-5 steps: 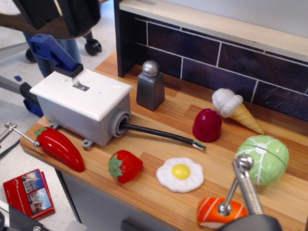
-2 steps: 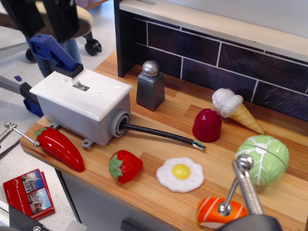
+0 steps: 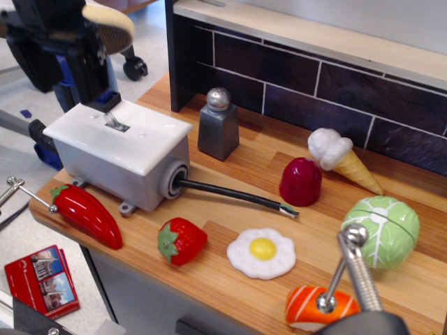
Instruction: Move light switch to the right
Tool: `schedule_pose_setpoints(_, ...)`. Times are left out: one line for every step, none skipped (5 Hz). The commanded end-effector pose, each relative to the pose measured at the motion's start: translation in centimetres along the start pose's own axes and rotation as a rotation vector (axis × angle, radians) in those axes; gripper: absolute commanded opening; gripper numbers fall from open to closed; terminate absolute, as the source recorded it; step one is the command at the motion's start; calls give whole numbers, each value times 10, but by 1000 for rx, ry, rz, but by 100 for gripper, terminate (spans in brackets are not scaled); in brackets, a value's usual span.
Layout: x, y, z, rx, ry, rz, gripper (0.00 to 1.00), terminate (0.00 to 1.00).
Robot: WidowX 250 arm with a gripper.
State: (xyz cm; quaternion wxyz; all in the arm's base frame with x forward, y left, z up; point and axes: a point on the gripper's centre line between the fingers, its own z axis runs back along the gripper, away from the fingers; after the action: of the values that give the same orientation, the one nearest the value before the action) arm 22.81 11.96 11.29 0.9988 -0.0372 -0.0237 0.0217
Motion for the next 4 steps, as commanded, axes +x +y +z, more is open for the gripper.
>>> schedule_pose_setpoints(9,7,-21,56,-6,-17,100,0)
schedule_pose_setpoints(9,-2,-26,61,-2,-36,100,0)
schedule_pose_setpoints(14,-12,-33,59,11,-45,100,0)
schedule_pose_setpoints(14,-22,-37,76,14,-62,100,0)
